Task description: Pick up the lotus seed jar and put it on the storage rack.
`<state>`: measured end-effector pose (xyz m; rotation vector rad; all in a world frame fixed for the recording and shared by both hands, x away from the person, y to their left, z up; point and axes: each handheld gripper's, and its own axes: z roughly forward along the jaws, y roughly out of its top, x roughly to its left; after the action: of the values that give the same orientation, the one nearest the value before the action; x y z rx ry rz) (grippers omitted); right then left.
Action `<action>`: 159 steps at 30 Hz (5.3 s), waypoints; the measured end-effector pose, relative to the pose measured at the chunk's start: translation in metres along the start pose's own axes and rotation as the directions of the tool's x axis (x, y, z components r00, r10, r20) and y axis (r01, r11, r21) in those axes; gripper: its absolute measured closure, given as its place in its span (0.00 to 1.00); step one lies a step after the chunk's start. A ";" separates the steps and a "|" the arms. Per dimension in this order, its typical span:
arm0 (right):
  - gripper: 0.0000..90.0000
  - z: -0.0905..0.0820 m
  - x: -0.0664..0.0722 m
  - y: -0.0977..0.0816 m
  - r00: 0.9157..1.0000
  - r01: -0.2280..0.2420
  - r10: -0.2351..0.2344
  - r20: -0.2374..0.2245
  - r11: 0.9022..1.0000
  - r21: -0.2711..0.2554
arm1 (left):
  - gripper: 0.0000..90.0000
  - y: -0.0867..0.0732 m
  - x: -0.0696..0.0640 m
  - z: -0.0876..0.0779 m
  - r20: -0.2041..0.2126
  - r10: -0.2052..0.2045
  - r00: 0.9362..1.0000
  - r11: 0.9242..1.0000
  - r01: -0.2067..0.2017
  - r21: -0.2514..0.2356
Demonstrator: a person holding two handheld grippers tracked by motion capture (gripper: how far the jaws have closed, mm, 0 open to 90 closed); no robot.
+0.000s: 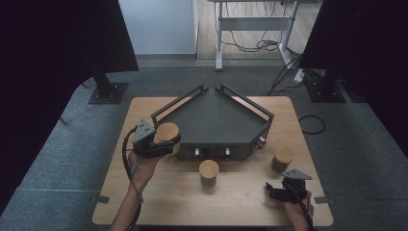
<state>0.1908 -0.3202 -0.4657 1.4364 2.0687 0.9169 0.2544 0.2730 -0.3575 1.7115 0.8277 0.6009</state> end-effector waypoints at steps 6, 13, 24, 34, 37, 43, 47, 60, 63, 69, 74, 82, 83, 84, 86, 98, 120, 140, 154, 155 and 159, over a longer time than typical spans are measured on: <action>0.11 0.000 0.000 0.000 1.000 -0.001 0.001 -0.001 1.000 0.002 | 0.26 0.002 0.000 0.004 -0.002 0.000 1.000 1.000 0.000 0.004; 0.11 0.000 0.000 0.000 1.000 0.000 0.000 -0.001 1.000 0.001 | 0.26 0.005 0.001 0.009 -0.007 0.000 1.000 1.000 0.000 0.005; 0.11 0.000 0.000 0.000 1.000 0.002 -0.002 -0.001 1.000 0.000 | 0.26 0.009 0.002 0.016 -0.015 -0.004 1.000 1.000 0.004 0.004; 0.11 0.000 0.000 0.000 1.000 0.001 -0.001 -0.002 1.000 0.000 | 0.26 0.014 0.002 0.022 -0.023 0.004 1.000 1.000 -0.004 0.010; 0.11 0.000 0.000 0.000 1.000 0.001 -0.001 -0.002 1.000 0.000 | 0.26 0.015 0.002 0.025 -0.026 0.004 1.000 1.000 -0.004 0.012; 0.11 0.000 0.000 0.000 1.000 0.001 -0.001 -0.002 1.000 0.000 | 0.26 0.016 0.004 0.029 -0.028 0.001 1.000 1.000 0.000 0.015; 0.11 0.000 -0.001 0.000 1.000 0.001 -0.001 -0.003 1.000 0.000 | 0.26 0.018 0.004 0.032 -0.029 -0.001 1.000 1.000 0.001 0.014; 0.11 0.000 -0.001 0.000 1.000 0.002 -0.002 -0.004 1.000 0.000 | 0.26 0.025 0.001 0.042 -0.031 0.017 0.999 1.000 -0.017 0.015; 0.11 0.000 -0.001 0.000 1.000 0.003 -0.003 -0.005 1.000 0.000 | 0.26 0.025 0.001 0.044 -0.032 0.019 0.999 1.000 -0.018 0.018; 0.11 0.000 -0.001 0.000 1.000 0.003 -0.003 -0.005 1.000 0.000 | 0.26 0.024 0.001 0.048 -0.040 0.016 0.999 1.000 -0.016 0.019; 0.11 0.000 -0.001 0.000 1.000 0.004 -0.004 -0.005 1.000 0.000 | 0.26 0.025 0.003 0.051 -0.042 0.012 0.999 1.000 -0.011 0.020; 0.11 0.000 -0.001 0.000 1.000 0.004 -0.004 -0.006 1.000 0.000 | 0.26 0.028 0.002 0.056 -0.049 0.020 0.999 1.000 -0.019 0.025; 0.11 0.000 -0.001 0.000 1.000 0.005 -0.005 -0.006 1.000 0.000 | 0.26 0.029 0.001 0.057 -0.050 0.022 0.998 0.999 -0.021 0.025; 0.11 0.000 -0.001 0.000 1.000 0.005 -0.005 -0.006 1.000 0.000 | 0.26 0.029 0.001 0.058 -0.051 0.022 0.998 0.999 -0.021 0.026; 0.11 0.000 -0.001 0.000 1.000 0.005 -0.005 -0.006 1.000 0.000 | 0.26 0.028 0.002 0.059 -0.052 0.018 0.998 1.000 -0.017 0.024; 0.11 0.000 -0.002 0.000 1.000 0.005 -0.005 -0.007 1.000 0.000 | 0.26 0.030 0.004 0.066 -0.065 0.011 0.998 1.000 -0.009 0.030; 0.11 0.000 -0.002 0.000 1.000 0.007 -0.007 -0.008 1.000 0.000 | 0.26 0.028 0.006 0.079 -0.088 -0.001 0.996 0.999 0.005 0.042; 0.11 0.000 -0.002 0.000 1.000 0.008 -0.008 -0.010 1.000 0.000 | 0.26 0.023 0.007 0.086 -0.104 -0.008 0.995 0.998 0.014 0.056; 0.11 0.000 -0.002 0.000 1.000 0.008 -0.008 -0.010 1.000 0.000 | 0.26 0.017 0.009 0.090 -0.107 -0.024 0.994 0.998 0.030 0.058; 0.11 0.000 -0.002 0.000 1.000 0.009 -0.009 -0.010 1.000 0.000 | 0.26 0.016 0.009 0.090 -0.107 -0.025 0.994 0.998 0.032 0.057; 0.11 0.000 -0.002 0.000 1.000 0.009 -0.009 -0.011 1.000 0.000 | 0.26 0.014 0.012 0.089 -0.100 -0.041 0.994 0.998 0.046 0.052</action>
<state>0.1918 -0.3225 -0.4657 1.4234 2.0817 0.9230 0.3316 0.2260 -0.3689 1.7190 0.9568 0.6434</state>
